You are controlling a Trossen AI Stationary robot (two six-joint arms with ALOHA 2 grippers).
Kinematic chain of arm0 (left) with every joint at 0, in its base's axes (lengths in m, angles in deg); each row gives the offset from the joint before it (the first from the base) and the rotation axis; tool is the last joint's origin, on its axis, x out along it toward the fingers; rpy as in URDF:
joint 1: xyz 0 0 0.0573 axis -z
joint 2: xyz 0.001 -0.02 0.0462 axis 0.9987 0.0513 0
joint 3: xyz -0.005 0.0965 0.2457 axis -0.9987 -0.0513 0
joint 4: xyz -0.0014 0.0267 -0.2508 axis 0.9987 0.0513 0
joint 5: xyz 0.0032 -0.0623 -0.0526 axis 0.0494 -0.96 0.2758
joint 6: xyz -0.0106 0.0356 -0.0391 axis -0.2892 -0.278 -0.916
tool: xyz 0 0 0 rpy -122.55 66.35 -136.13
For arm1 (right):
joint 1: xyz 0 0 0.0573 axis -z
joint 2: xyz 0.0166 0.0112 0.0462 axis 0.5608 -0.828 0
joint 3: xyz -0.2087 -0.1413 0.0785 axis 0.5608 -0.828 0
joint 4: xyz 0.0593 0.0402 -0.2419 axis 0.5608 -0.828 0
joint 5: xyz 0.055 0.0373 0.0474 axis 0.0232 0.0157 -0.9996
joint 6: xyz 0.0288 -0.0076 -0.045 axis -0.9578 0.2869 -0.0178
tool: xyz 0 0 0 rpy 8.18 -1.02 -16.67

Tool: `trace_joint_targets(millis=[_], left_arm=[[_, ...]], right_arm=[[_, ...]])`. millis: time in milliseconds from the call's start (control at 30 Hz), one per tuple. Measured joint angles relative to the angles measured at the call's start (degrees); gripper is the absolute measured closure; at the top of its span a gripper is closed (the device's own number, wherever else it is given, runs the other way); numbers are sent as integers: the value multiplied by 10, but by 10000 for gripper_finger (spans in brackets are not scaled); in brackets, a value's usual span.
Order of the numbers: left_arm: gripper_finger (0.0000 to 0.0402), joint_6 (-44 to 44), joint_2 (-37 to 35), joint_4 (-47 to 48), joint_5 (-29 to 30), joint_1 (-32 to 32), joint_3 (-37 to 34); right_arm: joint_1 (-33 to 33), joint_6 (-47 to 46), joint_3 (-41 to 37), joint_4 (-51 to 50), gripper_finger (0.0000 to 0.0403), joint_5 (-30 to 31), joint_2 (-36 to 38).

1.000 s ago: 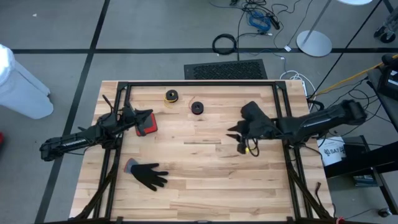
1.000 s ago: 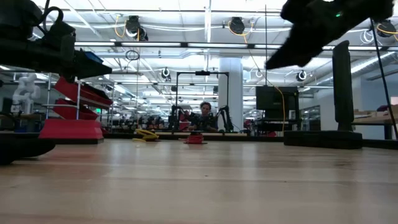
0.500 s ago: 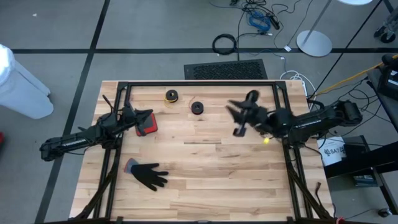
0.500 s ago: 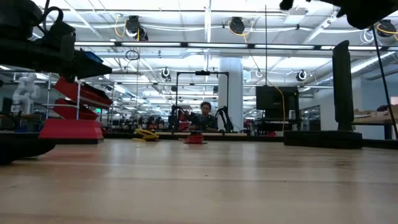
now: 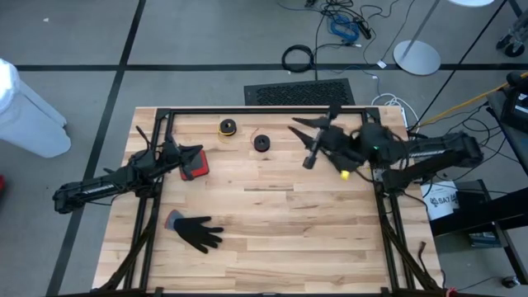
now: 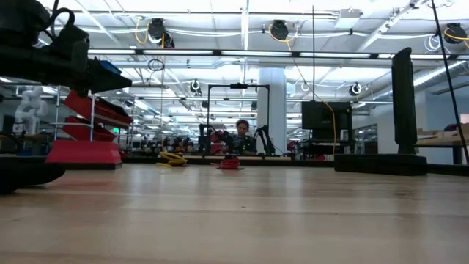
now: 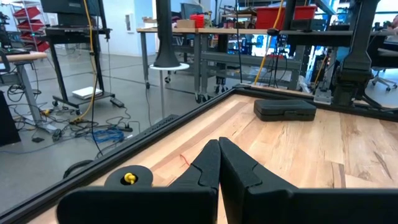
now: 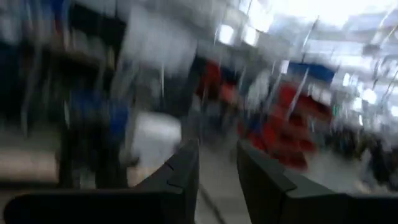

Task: Coil cords
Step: Uncoil the yellow wire from the spool

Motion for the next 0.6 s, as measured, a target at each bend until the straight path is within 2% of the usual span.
trace_joint_targets(millis=[133, 267, 467, 600], left_arm=[[396, 0, 0, 0, 0, 0, 0], [396, 0, 0, 0, 0, 0, 0], [396, 0, 0, 0, 0, 0, 0], [396, 0, 0, 0, 0, 0, 0]], right_arm=[[1, -44, 98, -220, 309, 42, -36], [8, -114, 146, -378, 309, 62, -59], [23, -230, 146, -573, 310, 62, -95], [26, -295, 108, -599, 310, 61, -128]])
